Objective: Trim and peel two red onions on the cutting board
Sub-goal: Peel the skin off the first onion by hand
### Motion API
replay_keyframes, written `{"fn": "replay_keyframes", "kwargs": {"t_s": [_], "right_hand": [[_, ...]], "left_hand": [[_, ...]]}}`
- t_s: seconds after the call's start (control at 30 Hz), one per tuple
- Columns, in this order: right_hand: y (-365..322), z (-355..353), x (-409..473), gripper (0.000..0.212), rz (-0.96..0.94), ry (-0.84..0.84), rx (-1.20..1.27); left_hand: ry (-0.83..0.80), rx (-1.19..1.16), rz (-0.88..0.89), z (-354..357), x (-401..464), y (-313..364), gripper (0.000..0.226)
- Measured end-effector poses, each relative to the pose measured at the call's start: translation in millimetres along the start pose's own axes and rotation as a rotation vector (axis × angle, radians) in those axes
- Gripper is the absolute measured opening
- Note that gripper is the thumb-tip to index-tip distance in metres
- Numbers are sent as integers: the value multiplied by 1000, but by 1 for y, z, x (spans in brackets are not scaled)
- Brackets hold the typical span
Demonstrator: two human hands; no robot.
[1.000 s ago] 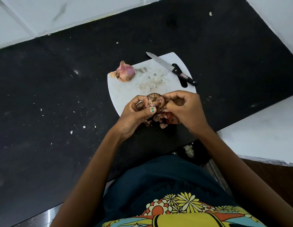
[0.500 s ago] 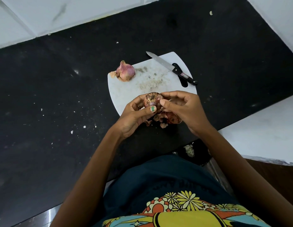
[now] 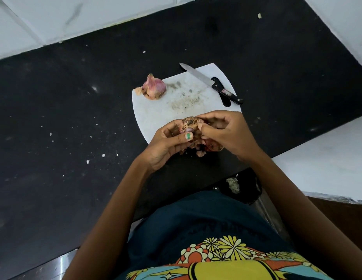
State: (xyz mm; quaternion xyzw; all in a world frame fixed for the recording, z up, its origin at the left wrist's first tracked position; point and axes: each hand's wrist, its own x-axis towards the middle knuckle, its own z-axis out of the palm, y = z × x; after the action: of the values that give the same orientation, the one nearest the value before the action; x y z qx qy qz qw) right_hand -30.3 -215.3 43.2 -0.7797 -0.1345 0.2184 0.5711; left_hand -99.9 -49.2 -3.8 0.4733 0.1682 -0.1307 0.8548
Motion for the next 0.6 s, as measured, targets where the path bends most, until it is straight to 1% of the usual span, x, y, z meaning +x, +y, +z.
{"fn": "replay_keyframes", "kwargs": {"t_s": [0.1,0.17,0.27,0.37,0.43,0.5,0.6], "right_hand": [[2,-3,-1,10,14,15,110],[3,-4,-1,7,4,38,112],[6,-2,-1,5,-11,91,58],[14,0,1,8,22,169,-3],[21,1,2,14,44,219,-66],[30,1,2,18,41,238,-204],[37,-2,2,14,52,192,-383]], "left_hand": [[-17,-10,-35,0,0,1,66],[-29,-9,-50,-1,1,0,77],[-41,-11,-67,1,0,-1,74],[-58,-43,-69,3,0,0,81],[-60,-69,-70,3,0,1,86],[-62,-80,-71,2,0,2,87],[-34,-81,-71,2,1,2,89]]}}
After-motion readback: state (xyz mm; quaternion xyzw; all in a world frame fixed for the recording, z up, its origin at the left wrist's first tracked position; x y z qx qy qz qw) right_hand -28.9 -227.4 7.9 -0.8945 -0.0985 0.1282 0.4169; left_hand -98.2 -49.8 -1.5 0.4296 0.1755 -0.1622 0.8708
